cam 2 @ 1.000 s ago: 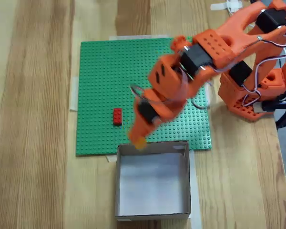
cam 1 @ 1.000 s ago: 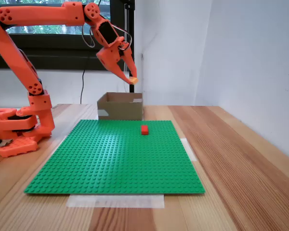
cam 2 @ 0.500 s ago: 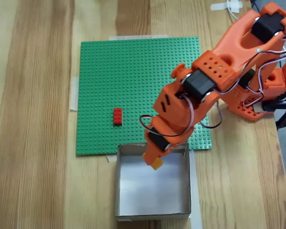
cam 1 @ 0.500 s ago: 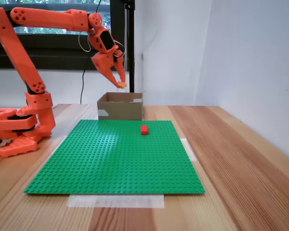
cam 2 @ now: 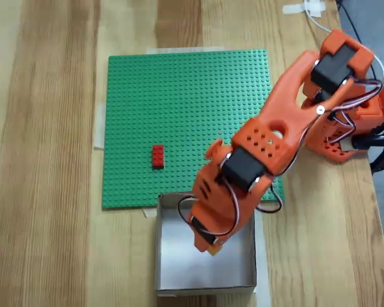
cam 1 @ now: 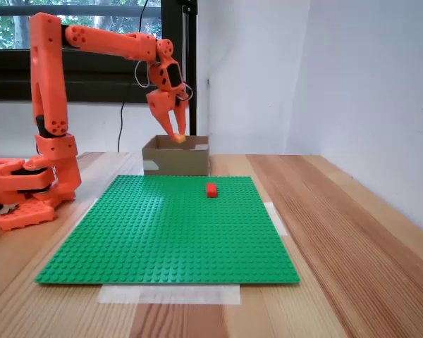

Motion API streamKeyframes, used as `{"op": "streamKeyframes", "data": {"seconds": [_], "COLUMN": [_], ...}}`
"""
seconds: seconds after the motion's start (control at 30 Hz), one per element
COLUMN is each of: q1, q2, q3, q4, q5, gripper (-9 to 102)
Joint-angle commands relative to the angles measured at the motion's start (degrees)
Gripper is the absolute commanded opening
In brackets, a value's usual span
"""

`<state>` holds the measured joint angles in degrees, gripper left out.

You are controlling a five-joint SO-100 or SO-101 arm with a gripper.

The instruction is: Pick the yellow lego block and put it in the box.

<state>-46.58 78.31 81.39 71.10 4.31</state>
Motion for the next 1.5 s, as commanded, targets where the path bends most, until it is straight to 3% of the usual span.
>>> {"op": "streamKeyframes", "data": {"seconds": [0.0,1.03,1.47], "q1": [-0.44,0.70,0.00], "q2": [-3.87,-16.70,-14.24], "q3": [-5.10,-6.15,-3.78], "q4": [0.97,-6.06,-6.15], "q5": [0.88,2.29,2.90], "gripper": [-1,-1,11]}}
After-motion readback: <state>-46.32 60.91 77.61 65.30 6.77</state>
